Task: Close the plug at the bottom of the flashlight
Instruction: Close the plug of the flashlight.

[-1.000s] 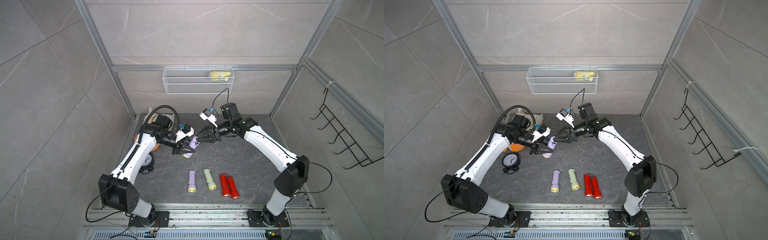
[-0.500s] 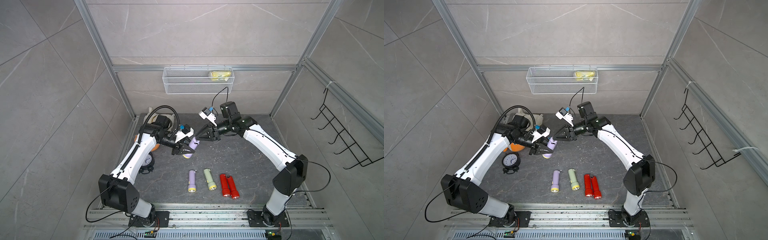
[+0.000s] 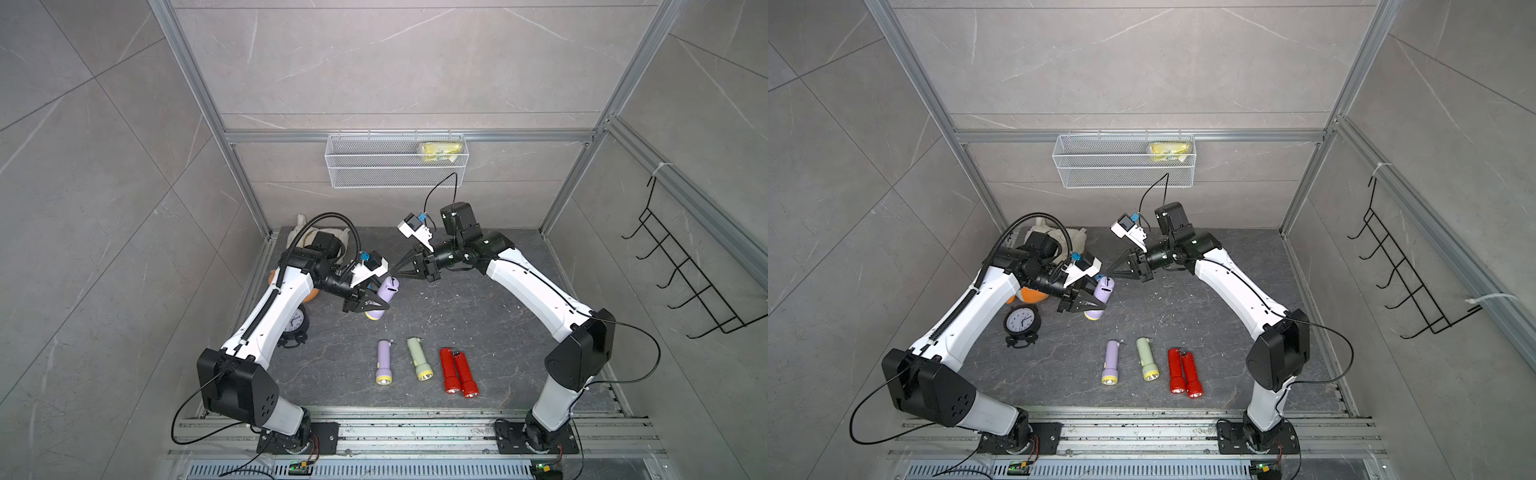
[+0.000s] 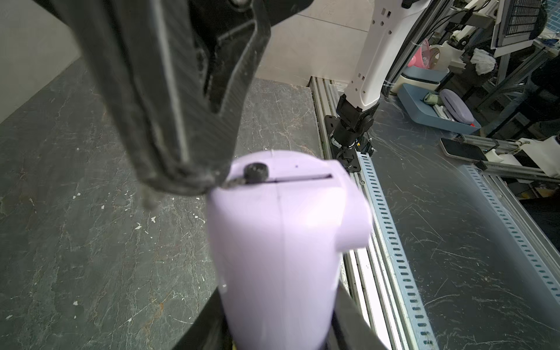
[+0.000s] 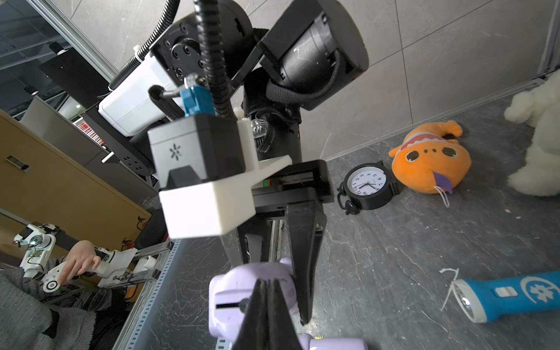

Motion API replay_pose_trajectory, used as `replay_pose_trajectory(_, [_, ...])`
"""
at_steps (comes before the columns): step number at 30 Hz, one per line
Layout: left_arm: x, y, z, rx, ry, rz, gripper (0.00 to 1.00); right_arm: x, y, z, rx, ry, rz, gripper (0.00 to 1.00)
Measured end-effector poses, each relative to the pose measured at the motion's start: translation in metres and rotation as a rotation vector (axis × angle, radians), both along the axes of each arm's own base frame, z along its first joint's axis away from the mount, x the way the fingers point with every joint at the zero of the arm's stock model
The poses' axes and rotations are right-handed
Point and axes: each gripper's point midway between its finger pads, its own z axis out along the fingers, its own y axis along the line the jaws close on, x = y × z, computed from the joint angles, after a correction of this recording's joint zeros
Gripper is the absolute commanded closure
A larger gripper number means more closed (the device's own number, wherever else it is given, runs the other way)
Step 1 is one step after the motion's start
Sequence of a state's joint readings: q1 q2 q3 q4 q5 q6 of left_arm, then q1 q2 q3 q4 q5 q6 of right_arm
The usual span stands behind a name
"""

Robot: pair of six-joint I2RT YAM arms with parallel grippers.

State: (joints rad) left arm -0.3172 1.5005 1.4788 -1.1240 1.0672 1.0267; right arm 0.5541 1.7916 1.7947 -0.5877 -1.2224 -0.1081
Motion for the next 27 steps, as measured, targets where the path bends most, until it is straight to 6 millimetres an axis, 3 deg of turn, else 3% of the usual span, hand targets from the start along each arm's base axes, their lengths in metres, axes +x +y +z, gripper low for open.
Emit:
replay_pose_trajectory(8, [0.001, -0.001, 0.001, -0.006, -0.01, -0.001, 1.0, -0.001, 0.001, -0.001, -0.008, 0.007, -0.003, 0.68])
replay_pose_trajectory(27, [0.002, -0.002, 0.002, -0.011, -0.023, -0.005, 1.0, -0.011, 0.003, 0.0, 0.007, 0.019, 0.04, 0.64])
